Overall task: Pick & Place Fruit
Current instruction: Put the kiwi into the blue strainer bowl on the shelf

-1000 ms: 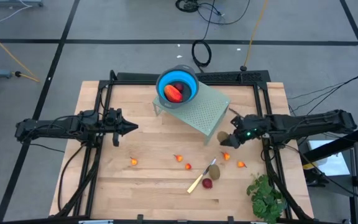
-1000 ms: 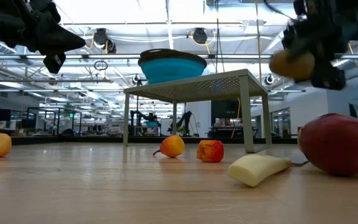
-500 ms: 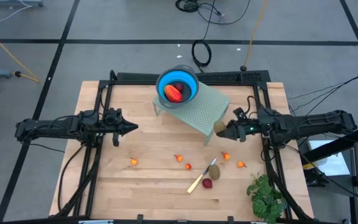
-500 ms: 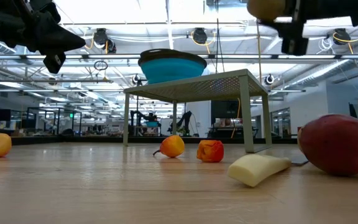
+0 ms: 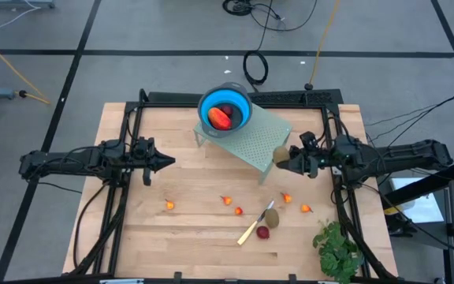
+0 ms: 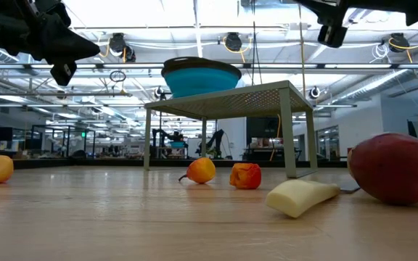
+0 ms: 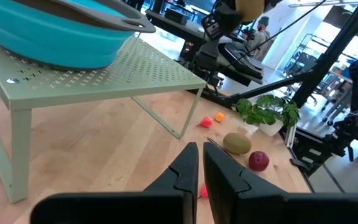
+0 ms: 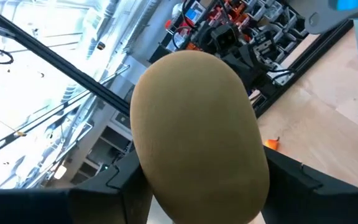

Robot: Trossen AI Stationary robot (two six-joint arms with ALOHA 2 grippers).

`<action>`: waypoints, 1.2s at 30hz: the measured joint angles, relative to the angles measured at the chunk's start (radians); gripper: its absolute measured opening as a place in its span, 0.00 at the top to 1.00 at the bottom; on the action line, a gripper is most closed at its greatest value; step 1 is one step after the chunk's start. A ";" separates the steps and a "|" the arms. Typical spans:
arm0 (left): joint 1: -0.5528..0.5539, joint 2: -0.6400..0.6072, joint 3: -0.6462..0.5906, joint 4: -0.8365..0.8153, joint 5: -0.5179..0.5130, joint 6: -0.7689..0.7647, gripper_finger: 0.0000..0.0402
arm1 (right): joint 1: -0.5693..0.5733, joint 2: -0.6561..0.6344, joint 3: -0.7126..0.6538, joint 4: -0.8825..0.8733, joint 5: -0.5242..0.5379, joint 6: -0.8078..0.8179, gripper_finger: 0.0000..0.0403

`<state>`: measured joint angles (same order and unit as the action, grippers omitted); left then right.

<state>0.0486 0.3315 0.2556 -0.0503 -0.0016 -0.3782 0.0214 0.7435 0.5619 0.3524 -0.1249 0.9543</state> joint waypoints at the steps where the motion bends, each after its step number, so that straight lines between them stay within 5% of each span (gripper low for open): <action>1: 0.000 0.000 0.000 0.000 0.000 0.000 0.94 | 0.000 0.002 0.000 0.002 0.002 -0.005 0.46; 17: 0.000 0.000 0.000 0.001 0.000 -0.088 0.94 | 0.000 0.026 0.000 0.002 0.183 -0.436 0.45; 30: 0.000 0.000 0.000 0.003 0.000 -0.197 0.94 | 0.000 0.055 0.000 0.023 0.363 -0.971 0.46; 36: 0.000 0.000 0.000 0.003 0.000 -0.245 0.94 | 0.000 0.073 0.000 0.080 0.365 -1.210 0.45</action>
<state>0.0483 0.3317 0.2554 -0.0472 -0.0017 -0.6230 0.0212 0.8163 0.5617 0.4328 0.2404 -0.2559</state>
